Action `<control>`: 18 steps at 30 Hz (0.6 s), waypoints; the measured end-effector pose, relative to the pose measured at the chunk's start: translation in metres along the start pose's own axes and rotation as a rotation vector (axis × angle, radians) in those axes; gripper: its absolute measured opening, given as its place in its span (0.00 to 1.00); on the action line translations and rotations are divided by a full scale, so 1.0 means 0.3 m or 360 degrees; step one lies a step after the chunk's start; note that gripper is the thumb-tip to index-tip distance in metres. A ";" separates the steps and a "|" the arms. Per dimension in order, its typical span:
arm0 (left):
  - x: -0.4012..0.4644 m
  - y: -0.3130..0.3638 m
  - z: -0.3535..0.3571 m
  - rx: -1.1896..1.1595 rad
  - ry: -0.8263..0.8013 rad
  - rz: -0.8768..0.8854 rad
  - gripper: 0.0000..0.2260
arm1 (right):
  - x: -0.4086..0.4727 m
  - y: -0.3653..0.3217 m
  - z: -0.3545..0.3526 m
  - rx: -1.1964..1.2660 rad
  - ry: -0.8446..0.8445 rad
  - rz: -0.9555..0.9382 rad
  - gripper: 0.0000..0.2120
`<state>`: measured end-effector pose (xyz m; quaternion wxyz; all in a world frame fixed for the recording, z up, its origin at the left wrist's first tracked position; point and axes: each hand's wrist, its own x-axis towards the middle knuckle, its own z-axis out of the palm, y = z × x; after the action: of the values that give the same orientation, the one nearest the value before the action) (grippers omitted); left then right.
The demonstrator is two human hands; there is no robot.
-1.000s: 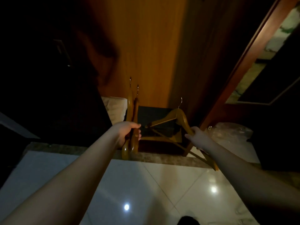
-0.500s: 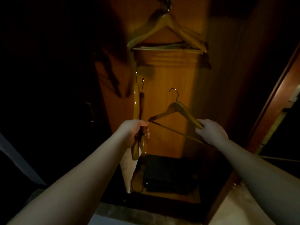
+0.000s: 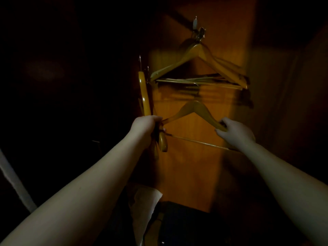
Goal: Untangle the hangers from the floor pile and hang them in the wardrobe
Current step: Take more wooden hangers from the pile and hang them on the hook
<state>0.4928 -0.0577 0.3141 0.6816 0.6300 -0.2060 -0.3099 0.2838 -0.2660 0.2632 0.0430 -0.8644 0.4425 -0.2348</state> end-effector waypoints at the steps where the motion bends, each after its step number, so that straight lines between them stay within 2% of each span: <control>1: 0.018 0.018 0.004 -0.0007 0.0012 0.0039 0.05 | 0.024 -0.002 -0.010 -0.0029 0.0048 -0.0002 0.14; 10: 0.123 0.153 0.025 0.0001 0.0015 0.0276 0.07 | 0.195 -0.015 -0.109 -0.0085 0.0380 0.0058 0.19; 18: 0.154 0.258 -0.001 -0.0009 -0.0084 0.0335 0.06 | 0.297 0.017 -0.185 0.0134 0.0519 0.0087 0.20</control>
<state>0.5389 -0.0881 0.3854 0.7065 0.5946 -0.2881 -0.2538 0.2997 -0.3317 0.3437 0.0133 -0.8000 0.4566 -0.3891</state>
